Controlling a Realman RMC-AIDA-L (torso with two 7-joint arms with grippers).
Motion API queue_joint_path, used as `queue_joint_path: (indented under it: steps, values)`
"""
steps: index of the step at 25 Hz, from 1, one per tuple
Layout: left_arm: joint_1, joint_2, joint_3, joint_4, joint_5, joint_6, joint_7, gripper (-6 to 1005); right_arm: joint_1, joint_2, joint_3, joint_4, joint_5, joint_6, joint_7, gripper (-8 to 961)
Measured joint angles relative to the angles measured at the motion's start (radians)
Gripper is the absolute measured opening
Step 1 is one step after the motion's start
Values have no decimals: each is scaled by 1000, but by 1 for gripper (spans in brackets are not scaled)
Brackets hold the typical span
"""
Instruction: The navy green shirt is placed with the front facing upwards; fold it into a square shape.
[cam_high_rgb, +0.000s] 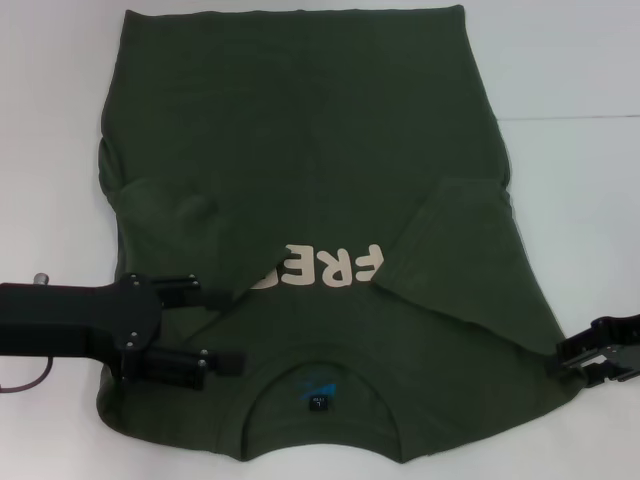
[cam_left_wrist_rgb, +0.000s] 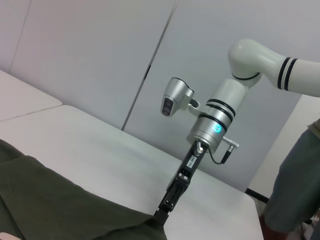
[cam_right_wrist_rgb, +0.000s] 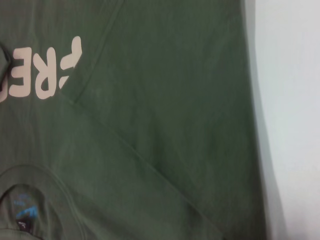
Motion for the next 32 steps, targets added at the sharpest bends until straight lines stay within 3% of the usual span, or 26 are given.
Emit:
queue_joint_path:
  steps: [15, 21, 26, 32]
  values:
    - [2, 1, -12, 0, 0, 0, 0, 949, 13, 7, 0, 20, -45, 26, 15, 568]
    - [1, 3, -12, 0, -1, -7, 3, 949, 13, 8, 0, 20, -46, 37, 18, 366]
    - [0, 3, -12, 0, -1, -8, 4, 949, 17, 8, 0, 20, -46, 42, 18, 131]
    - [0, 3, -14, 0, -2, -8, 5, 949, 19, 13, 0, 11, -44, 43, 3, 65]
